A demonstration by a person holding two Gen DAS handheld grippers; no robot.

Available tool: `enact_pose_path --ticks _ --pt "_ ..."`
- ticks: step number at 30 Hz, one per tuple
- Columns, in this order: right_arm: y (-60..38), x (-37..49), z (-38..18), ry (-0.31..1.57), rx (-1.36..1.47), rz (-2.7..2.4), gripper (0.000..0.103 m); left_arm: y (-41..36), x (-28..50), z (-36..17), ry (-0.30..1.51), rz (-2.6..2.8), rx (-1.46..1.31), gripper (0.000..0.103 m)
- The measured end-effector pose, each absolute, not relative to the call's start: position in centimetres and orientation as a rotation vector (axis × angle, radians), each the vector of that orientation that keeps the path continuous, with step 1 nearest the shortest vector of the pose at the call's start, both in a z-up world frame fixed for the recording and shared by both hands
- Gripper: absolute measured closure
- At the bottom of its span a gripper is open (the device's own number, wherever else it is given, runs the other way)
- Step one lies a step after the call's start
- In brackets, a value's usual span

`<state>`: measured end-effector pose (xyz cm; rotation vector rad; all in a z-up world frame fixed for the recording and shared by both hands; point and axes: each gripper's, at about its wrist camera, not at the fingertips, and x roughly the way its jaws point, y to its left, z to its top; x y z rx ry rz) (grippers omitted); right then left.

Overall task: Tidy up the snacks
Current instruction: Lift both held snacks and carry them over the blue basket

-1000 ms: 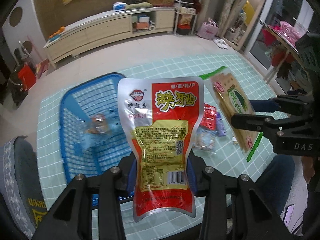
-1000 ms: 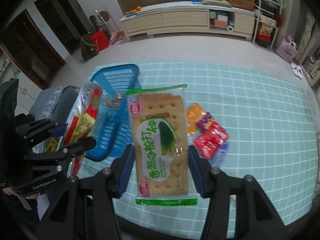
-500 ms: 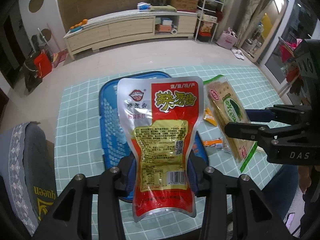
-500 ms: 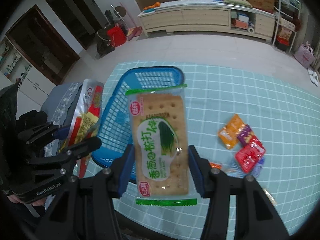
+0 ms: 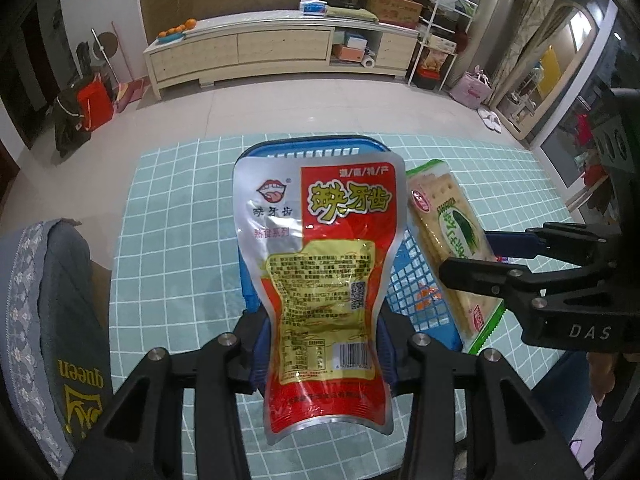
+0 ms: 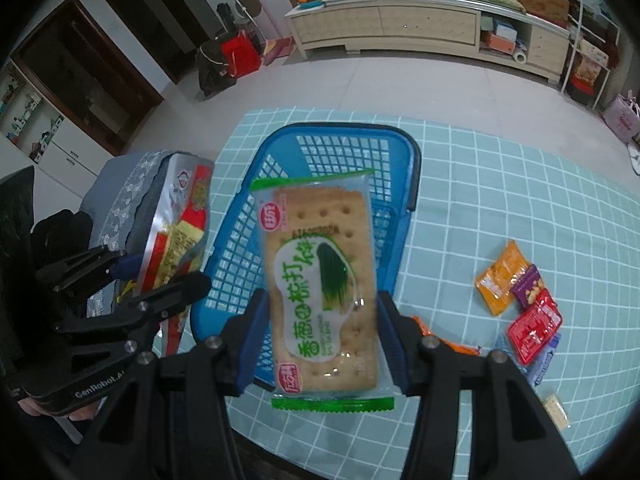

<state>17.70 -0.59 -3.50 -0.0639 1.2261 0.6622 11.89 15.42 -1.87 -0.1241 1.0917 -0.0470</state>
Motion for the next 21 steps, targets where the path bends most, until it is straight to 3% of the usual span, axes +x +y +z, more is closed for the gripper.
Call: enact_pose_path --ticks 21 --pt "1.2 21.1 -4.7 1.251 -0.071 0.631 0.045 17.7 15.8 -4.0 1.111 -0.052 -0.2 0.062"
